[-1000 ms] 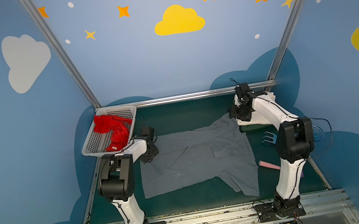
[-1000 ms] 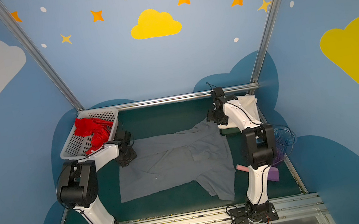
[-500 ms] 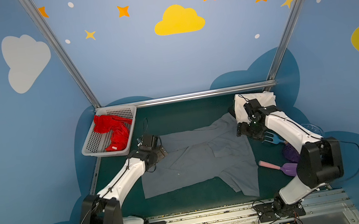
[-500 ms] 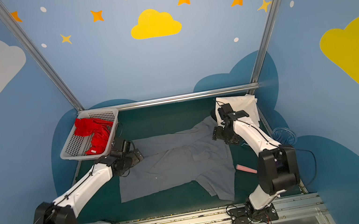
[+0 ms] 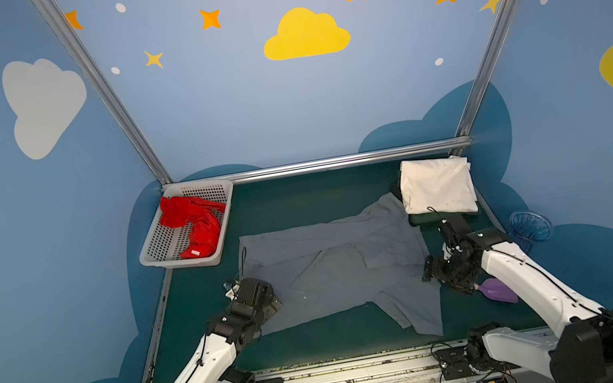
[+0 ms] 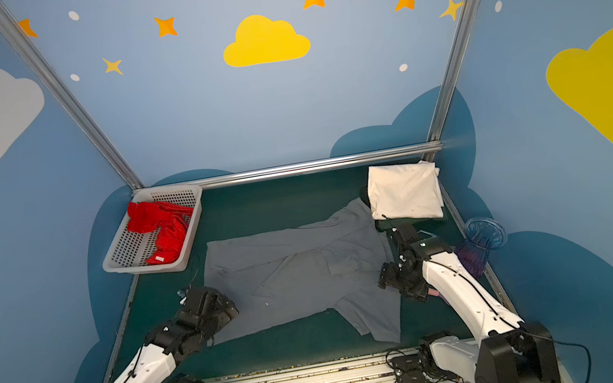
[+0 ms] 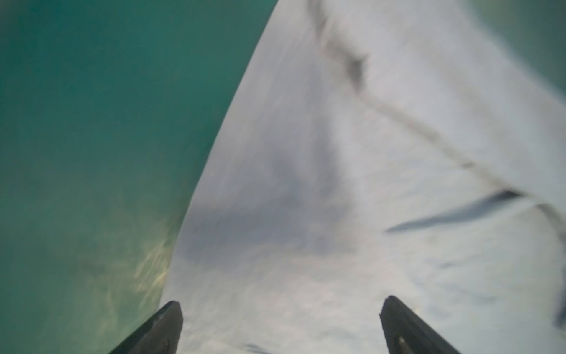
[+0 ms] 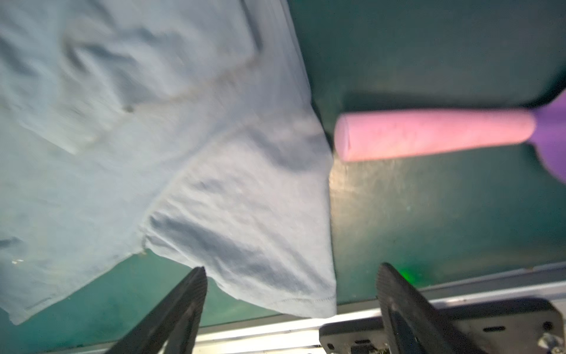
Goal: Fold and stack the t-shirts
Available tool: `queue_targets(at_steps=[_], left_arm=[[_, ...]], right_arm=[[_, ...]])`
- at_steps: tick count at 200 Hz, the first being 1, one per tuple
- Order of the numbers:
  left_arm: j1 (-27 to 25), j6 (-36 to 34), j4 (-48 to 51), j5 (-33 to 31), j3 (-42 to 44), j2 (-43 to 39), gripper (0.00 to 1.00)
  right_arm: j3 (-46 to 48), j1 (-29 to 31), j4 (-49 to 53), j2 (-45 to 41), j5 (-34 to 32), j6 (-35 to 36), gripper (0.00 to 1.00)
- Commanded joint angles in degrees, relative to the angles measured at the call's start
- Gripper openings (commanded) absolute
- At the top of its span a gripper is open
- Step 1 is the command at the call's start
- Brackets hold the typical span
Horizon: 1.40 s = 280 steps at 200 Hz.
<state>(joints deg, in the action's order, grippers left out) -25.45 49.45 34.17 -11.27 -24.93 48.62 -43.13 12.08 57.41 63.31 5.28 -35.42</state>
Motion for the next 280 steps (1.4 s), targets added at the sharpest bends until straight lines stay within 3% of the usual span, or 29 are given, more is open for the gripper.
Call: queue_targets(at_steps=[1, 28, 126, 158, 183, 206, 243, 280], left_arm=[[-0.91, 3.87, 0.83, -1.51, 2.14, -0.37, 1.00], [-1.40, 4.99, 0.50, -2.13, 3.48, -0.02, 1.00], [-1.34, 7.16, -2.82, -3.06, 6.67, 1.84, 0.96], [-1.49, 7.24, -3.84, -2.12, 7.42, 1.44, 0.83], [-1.44, 7.48, -3.67, -2.09, 7.63, 0.83, 0.65], [-1.45, 7.19, -3.93, -1.66, 8.01, 0.31, 0.38], [-1.39, 7.16, -3.81, -1.74, 7.97, -0.08, 0.05], [-1.44, 6.55, -2.50, -2.34, 7.20, -0.67, 0.04]], right_arm=[[3.17, 0.86, -0.78, -2.16, 3.17, -1.54, 0.84], [6.27, 2.68, -3.45, -2.46, 5.45, -3.18, 0.81], [9.48, 6.69, -5.70, -0.81, 1.84, -4.55, 0.78], [9.98, 7.44, -7.67, 0.70, 1.75, -4.75, 0.77], [10.42, 8.03, -9.34, 1.96, 2.03, -4.92, 0.71], [10.53, 8.62, -10.88, 2.61, 1.61, -4.51, 0.61], [10.52, 9.06, -12.67, 2.08, -0.27, -4.40, 0.27], [9.90, 9.28, -13.20, 1.99, -0.91, -4.66, 0.03]])
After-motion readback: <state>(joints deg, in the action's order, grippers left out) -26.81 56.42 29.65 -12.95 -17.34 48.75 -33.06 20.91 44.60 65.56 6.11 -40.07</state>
